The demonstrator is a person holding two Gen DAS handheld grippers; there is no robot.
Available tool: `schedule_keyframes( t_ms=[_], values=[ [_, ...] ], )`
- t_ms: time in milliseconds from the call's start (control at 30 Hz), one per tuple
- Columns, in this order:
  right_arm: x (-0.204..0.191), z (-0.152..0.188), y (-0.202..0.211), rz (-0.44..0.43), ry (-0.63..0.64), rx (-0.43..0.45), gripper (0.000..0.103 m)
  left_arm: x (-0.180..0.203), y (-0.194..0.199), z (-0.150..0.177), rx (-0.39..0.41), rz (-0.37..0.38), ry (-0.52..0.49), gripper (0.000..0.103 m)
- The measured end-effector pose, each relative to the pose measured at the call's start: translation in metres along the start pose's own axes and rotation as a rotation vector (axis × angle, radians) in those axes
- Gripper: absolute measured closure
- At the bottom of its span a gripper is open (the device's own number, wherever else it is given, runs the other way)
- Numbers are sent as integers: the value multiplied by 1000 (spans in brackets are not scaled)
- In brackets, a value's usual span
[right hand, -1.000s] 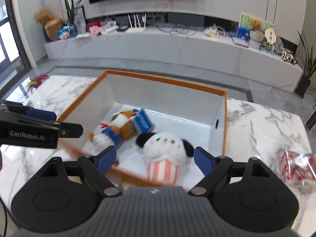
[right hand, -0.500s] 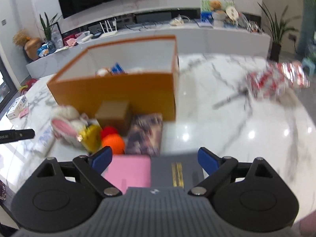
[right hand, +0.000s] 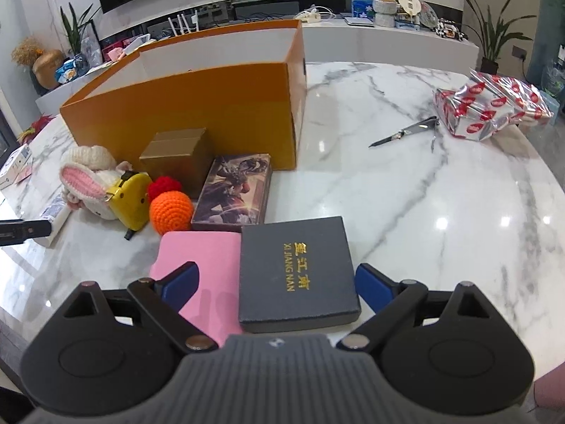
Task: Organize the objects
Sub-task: 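Withdraw both grippers from the box back toward the table items, then grasp the white Vaseline tube with left gripper while right gripper grasps the black box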
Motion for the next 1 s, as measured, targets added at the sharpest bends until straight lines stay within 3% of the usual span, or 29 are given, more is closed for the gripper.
schedule_keyframes(
  t_ms=[300, 567, 1000],
  values=[
    [6, 4, -5, 45, 21, -19, 8, 2, -26, 1, -44, -8, -10, 18],
    [11, 7, -8, 66, 14, -30, 8, -8, -27, -4, -34, -10, 58, 18],
    [21, 11, -17, 101, 2, -62, 12, -9, -29, -5, -40, -41, 54, 19]
  ],
)
Point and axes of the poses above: each gripper's, at about its wrist camera, not at the fingertips, and y roughly against the way its jaws point, x to its right, z to its underside, the point moved 7 cm from there along -y, roughly the way its jaws point, and after that the axes turned 7 degrees about x, right-handed, at the moved point
